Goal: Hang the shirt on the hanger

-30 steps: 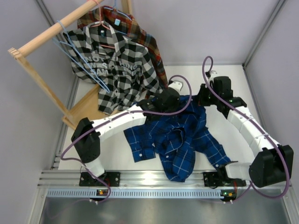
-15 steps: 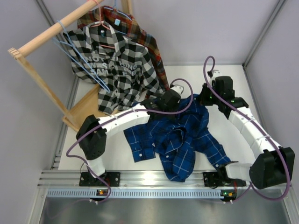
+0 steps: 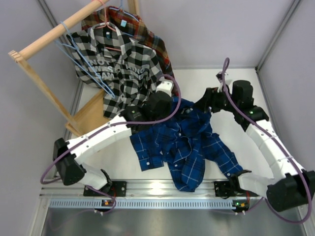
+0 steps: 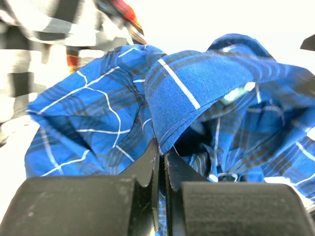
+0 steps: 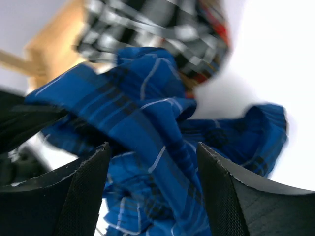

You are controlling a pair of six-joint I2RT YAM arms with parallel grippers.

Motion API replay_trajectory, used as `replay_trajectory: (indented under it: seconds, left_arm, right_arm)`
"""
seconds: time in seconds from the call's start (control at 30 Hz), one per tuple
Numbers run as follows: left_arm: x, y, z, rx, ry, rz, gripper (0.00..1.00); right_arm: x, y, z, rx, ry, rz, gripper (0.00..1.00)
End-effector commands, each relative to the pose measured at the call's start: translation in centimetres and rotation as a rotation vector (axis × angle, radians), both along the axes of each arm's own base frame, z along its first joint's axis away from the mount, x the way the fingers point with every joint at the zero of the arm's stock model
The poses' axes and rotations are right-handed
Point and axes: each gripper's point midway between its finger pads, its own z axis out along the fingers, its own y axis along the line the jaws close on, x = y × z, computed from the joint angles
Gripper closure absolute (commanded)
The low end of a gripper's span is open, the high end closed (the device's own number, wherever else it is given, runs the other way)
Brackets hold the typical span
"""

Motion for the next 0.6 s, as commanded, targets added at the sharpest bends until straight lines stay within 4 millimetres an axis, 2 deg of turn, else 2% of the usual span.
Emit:
replay_trajectory:
  seconds: [0.0,0.03,0.07,0.1,0.13,0.17,0.2,0.23,0.27,0.3,0.33,0.4,0.43,0.47,0.53,0.57]
  left_arm:
    - [-0.5,3.4,0.7,0.009,-0.03,0.095,1.0]
    - [-0.7,3.7,0.4,0.01,-0.024,0.097,1.0]
    - [-0.8,3.9,0.2,0.01,-0.018,0.094,1.0]
    - [-1.1,4.0,-0.4,0.017,-0.007,0.088,1.0]
    - [-1.2,4.0,-0.6,0.017,-0.001,0.081,1.0]
    - [-1.5,3.7,-0.7,0.006,0.014,0.059,1.0]
    - [-1.7,3.4,-0.9,-0.007,0.018,0.048,1.0]
    - [-1.8,3.2,-1.0,-0.019,0.021,0.035,1.0]
    - [-2.1,2.9,-1.1,-0.038,0.027,0.021,1.0]
    - [-2.4,3.1,-2.0,-0.047,0.041,0.023,1.0]
    - [-2.4,2.9,-1.4,-0.095,0.019,0.024,1.0]
    - [-2.7,3.1,-1.6,-0.144,0.014,0.042,1.0]
    - [-2.9,3.3,-2.7,-0.157,0.014,0.05,1.0]
    - [-3.0,3.6,-2.4,-0.186,0.002,0.059,1.0]
    - [-3.2,4.1,-3.7,-0.214,-0.002,0.085,1.0]
    - [-3.2,4.3,-3.7,-0.232,-0.012,0.089,1.0]
  right_arm:
    - [-3.0,3.0,10.3,0.15,-0.275,0.152,0.3]
    - [-4.0,4.2,11.2,0.156,-0.292,0.195,0.3]
    - [-4.2,4.6,11.4,0.123,-0.301,0.197,0.29]
    - [-4.3,5.5,13.3,0.11,-0.343,0.213,0.29]
    - [-5.8,7.6,13.8,0.101,-0.353,0.277,0.27]
    - [-4.8,8.3,14.6,0.059,-0.366,0.248,0.26]
    - [-5.9,10.4,15.2,0.057,-0.376,0.295,0.25]
    - [-6.2,11.5,15.6,0.055,-0.384,0.311,0.24]
    - [-5.4,12.7,16.4,0.048,-0.4,0.3,0.24]
    - [-5.5,14.0,17.1,0.057,-0.423,0.313,0.24]
    - [-6.4,15.7,17.6,0.056,-0.449,0.337,0.24]
    - [-6.0,18.1,19.5,0.075,-0.501,0.34,0.25]
    - [-6.4,19.2,20.1,0.085,-0.521,0.349,0.24]
    - [-6.0,20.3,20.9,0.102,-0.537,0.353,0.25]
    - [-6.1,21.9,22.2,0.14,-0.566,0.365,0.25]
    - [-5.6,23.0,22.7,0.146,-0.581,0.372,0.25]
